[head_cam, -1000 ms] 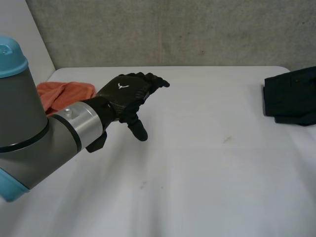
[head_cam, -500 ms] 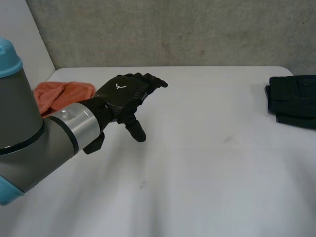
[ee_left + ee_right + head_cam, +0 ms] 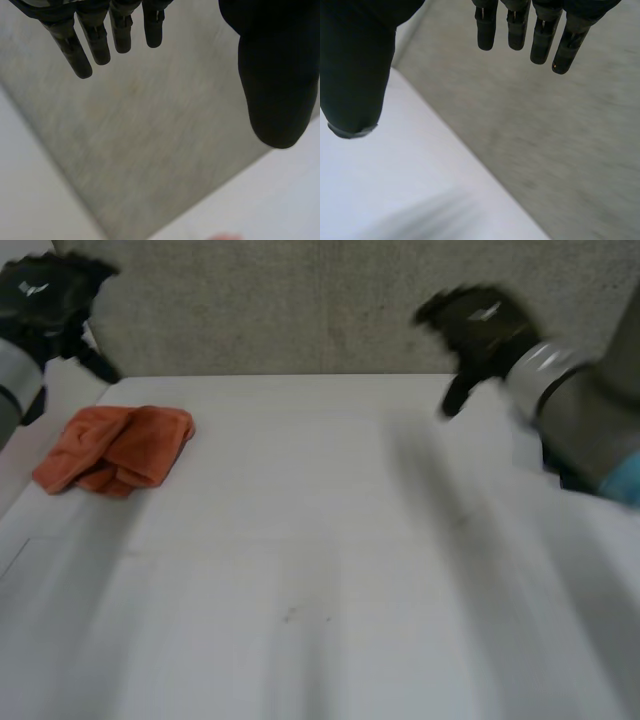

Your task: Fold the laundry.

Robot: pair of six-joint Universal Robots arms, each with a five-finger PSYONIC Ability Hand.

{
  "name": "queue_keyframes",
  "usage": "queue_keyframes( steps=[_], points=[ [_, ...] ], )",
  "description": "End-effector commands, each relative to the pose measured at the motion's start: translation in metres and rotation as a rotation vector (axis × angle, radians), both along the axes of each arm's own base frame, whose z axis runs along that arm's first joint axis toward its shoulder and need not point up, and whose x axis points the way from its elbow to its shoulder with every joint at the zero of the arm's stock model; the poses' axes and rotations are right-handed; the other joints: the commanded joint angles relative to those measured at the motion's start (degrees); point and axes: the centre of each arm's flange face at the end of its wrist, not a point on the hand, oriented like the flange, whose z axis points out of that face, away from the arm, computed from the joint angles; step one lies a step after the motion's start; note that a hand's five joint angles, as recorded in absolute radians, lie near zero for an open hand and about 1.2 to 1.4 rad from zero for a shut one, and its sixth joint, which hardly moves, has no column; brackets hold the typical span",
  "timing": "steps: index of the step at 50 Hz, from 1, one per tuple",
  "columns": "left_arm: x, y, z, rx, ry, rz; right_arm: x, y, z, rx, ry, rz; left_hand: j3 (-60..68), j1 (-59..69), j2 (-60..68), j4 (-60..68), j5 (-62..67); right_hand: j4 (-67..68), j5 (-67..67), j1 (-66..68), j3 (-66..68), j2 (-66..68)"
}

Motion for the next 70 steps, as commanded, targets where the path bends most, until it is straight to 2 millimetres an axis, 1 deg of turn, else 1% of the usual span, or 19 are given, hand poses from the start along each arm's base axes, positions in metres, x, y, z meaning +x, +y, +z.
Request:
queue_keyframes(
  steps=[1,8,17,21,23,25,30,33,34,37,39,44,49,52,53,55,59,64,70],
  points=[
    [0.052,-0.069,-0.07,0.116,-0.194,0.135,0.036,0.08,-0.058,0.039,0.046,0.187,-1.7,-0.3,-1.0,-1.4,-2.2,-3.1,-3.0,-1.2,-1.7,-2.2],
    [0.071,-0.112,-0.143,0.206,-0.392,0.12,0.029,0.11,-0.092,0.082,0.154,0.218,-1.7,-0.3,-1.0,-1.4,-2.2,-3.1,-3.0,-1.2,-1.7,-2.2],
    [0.078,-0.141,-0.187,0.218,-0.469,0.101,0.012,0.125,-0.102,0.104,0.197,0.202,0.1,1.5,0.8,0.5,-0.4,-3.1,-3.0,-1.2,-1.7,-2.2],
    [0.079,-0.15,-0.195,0.204,-0.468,0.105,0.008,0.13,-0.103,0.101,0.195,0.199,30.3,31.7,31.0,30.7,29.8,-3.1,-3.0,-1.2,-1.7,-2.2],
    [0.072,-0.149,-0.197,0.218,-0.468,0.087,0.003,0.127,-0.103,0.098,0.194,0.182,59.7,61.2,60.4,60.1,59.2,-3.1,-3.0,-1.2,-1.7,-2.2],
    [0.066,-0.147,-0.197,0.227,-0.474,0.079,-0.001,0.123,-0.104,0.098,0.19,0.16,68.2,69.6,68.9,68.6,67.7,-3.1,-3.0,-1.2,-1.7,-2.2],
    [0.003,-0.115,-0.173,0.237,-0.478,0.026,-0.018,0.106,-0.094,0.078,0.172,0.087,68.2,69.6,68.9,68.6,67.7,-3.1,-3.0,-1.2,-1.7,-2.2],
    [-0.012,-0.093,-0.146,0.233,-0.451,-0.008,-0.023,0.1,-0.089,0.063,0.163,0.063,68.2,69.6,68.9,68.6,67.7,-3.1,-3.0,-1.2,-1.7,-2.2],
    [-0.021,-0.074,-0.124,0.226,-0.4,-0.039,-0.027,0.095,-0.084,0.05,0.153,0.043,68.2,69.6,68.9,68.6,67.7,-3.1,-3.0,-1.2,-1.7,-2.2],
    [-0.046,-0.04,-0.095,0.204,-0.296,-0.125,-0.033,0.086,-0.078,0.035,0.139,0.003,68.2,69.6,68.9,68.6,67.7,-3.1,-3.0,-1.2,-1.7,-2.2],
    [-0.074,-0.002,-0.079,0.2,-0.19,-0.246,-0.041,0.077,-0.076,0.029,0.135,-0.052,68.2,69.6,68.9,68.6,67.7,-3.1,-3.0,-1.2,-1.7,-2.2],
    [-0.104,0.068,-0.066,0.271,-0.058,-0.45,-0.053,0.065,-0.072,0.018,0.134,-0.146,68.2,69.6,68.9,68.6,67.7,-3.1,-3.0,-1.2,-1.7,-2.2],
    [-0.124,0.142,-0.091,0.421,-0.038,-0.682,-0.059,0.059,-0.071,0.017,0.135,-0.19,68.2,69.6,68.9,68.6,67.7,-3.1,-3.0,-1.2,-1.7,-2.2],
    [-0.134,0.167,-0.103,0.466,-0.057,-0.765,-0.06,0.059,-0.071,0.015,0.136,-0.192,31.9,33.3,32.6,32.2,31.4,-3.1,-3.0,-1.2,-1.7,-2.2],
    [-0.138,0.176,-0.107,0.478,-0.069,-0.794,-0.059,0.059,-0.071,0.016,0.138,-0.19,10.9,12.4,11.6,11.3,10.4,-3.1,-3.0,-1.2,-1.7,-2.2],
    [-0.14,0.179,-0.107,0.472,-0.076,-0.799,-0.059,0.059,-0.071,0.016,0.137,-0.186,-1.8,-0.4,-1.1,-1.4,-2.3,-3.1,-3.0,-1.2,-1.7,-2.2],
    [-0.137,0.164,-0.095,0.432,-0.064,-0.733,-0.058,0.059,-0.072,0.023,0.139,-0.182,-1.6,-0.1,-0.9,-1.2,-2.0,-3.1,-3.0,-1.2,-1.7,-2.2],
    [-0.109,0.125,-0.075,0.36,-0.04,-0.5,-0.056,0.062,-0.073,0.029,0.142,-0.168,-0.5,0.9,0.2,-0.2,-1.0,-3.1,-3.0,-1.2,-1.7,-2.2],
    [-0.082,0.104,-0.069,0.341,-0.04,-0.325,-0.054,0.073,-0.08,0.103,0.178,-0.118,0.0,1.4,0.7,0.3,-0.5,-3.1,-3.0,-1.2,-1.7,-2.2]
  ],
)
